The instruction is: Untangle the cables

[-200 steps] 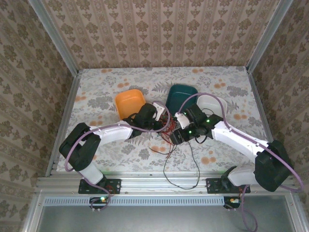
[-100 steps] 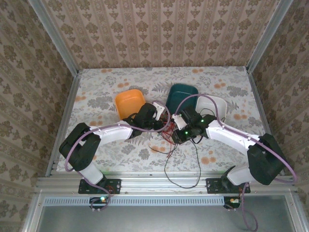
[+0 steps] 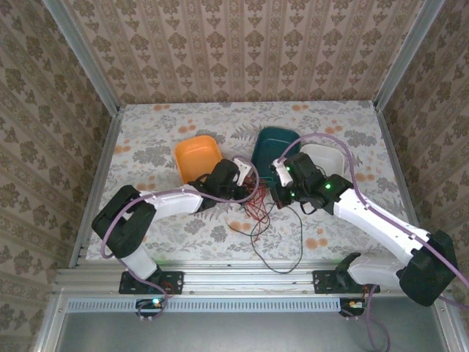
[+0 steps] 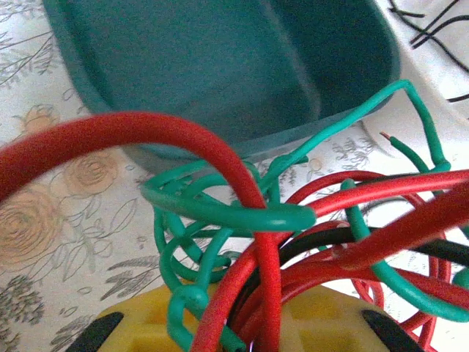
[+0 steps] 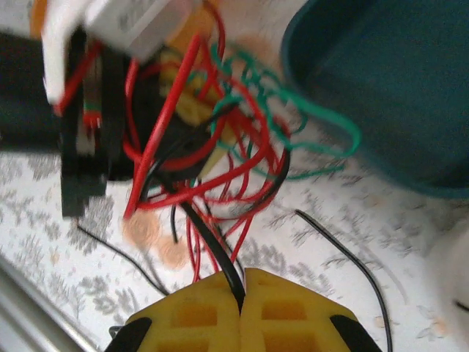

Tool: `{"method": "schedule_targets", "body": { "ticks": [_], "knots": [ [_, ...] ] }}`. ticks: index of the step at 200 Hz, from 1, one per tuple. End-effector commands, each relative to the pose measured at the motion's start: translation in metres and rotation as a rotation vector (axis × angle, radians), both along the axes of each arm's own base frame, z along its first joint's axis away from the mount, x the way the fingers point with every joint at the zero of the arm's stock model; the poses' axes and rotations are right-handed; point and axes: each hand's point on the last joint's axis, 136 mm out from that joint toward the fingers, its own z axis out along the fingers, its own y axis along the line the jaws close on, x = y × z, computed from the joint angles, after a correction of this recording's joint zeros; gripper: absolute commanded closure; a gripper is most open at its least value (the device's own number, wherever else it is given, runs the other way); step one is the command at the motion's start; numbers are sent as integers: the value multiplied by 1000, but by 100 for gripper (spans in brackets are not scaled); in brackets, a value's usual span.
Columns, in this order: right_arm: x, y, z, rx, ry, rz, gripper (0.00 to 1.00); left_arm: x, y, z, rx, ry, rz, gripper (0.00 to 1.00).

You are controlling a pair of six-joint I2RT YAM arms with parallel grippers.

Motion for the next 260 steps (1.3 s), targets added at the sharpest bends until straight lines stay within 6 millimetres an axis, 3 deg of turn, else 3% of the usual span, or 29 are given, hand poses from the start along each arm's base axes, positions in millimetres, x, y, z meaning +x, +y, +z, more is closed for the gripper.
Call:
{"method": "schedule_targets", "body": {
  "ticks": [1,48,85,117,171,193,211,234,260],
  "knots": [
    [26,-37,61,-39,-195,-205,100,-1,18,-25,83,34,23,78],
    [43,-75,179,-56,-501,-365,100,-10,24,-44,155,56,-4,73],
    [41,-110,269,-47,-756,-512,100,-18,26,-62,218,71,-29,67],
    [30,-130,311,-21,-888,-586,100,-29,25,-74,267,85,-67,62],
    [17,-157,356,10,-1001,-663,100,-34,27,-80,295,87,-77,47],
    [20,-159,359,4,-983,-663,100,-32,26,-77,285,79,-70,44],
    [26,-149,341,1,-916,-627,100,-31,24,-72,269,65,-69,43],
    [34,-129,299,22,-782,-549,100,-28,21,-64,247,45,-67,43],
    [31,-94,220,76,-525,-411,100,-26,15,-52,200,25,-79,43]
  ]
}}
